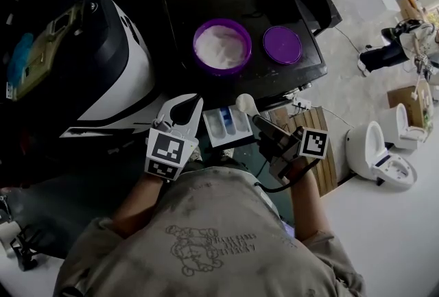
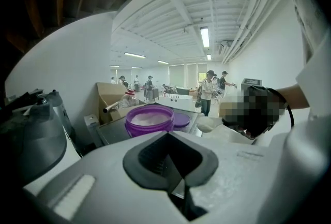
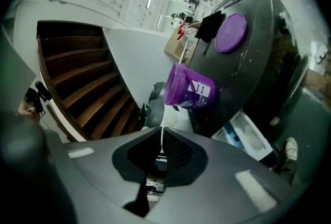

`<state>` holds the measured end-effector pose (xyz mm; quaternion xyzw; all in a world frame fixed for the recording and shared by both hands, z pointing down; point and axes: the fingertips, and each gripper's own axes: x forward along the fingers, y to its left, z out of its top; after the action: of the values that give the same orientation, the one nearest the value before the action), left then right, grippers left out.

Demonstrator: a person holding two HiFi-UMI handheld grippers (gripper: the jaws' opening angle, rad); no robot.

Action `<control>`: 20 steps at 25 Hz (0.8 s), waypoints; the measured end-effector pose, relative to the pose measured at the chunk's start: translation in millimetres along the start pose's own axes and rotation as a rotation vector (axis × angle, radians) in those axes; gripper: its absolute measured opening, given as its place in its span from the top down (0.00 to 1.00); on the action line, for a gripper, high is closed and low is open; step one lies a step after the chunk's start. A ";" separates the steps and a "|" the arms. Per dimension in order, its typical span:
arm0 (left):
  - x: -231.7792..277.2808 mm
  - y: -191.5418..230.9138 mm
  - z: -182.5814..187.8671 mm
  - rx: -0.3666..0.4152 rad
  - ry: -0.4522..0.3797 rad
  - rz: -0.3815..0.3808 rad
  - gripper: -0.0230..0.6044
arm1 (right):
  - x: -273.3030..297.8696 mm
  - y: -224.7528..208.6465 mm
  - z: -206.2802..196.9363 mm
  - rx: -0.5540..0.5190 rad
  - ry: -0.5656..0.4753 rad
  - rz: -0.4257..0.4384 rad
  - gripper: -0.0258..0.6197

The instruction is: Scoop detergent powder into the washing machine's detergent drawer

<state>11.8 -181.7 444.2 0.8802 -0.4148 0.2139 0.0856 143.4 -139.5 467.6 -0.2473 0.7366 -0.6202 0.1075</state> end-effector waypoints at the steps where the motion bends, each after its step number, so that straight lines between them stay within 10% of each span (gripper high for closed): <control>1: 1.7 -2.0 -4.3 -0.002 0.010 -0.005 0.96 | -0.3 -5.5 -0.1 -0.018 -0.008 -0.027 0.91; 20: 25.1 -43.7 -63.0 -0.005 0.141 -0.122 0.96 | -5.4 -116.8 -30.5 -0.289 0.098 -0.473 0.91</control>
<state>40.1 -150.4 512.9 0.8864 -0.3540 0.2685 0.1298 160.9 -123.2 586.1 -0.3945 0.7436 -0.5281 -0.1123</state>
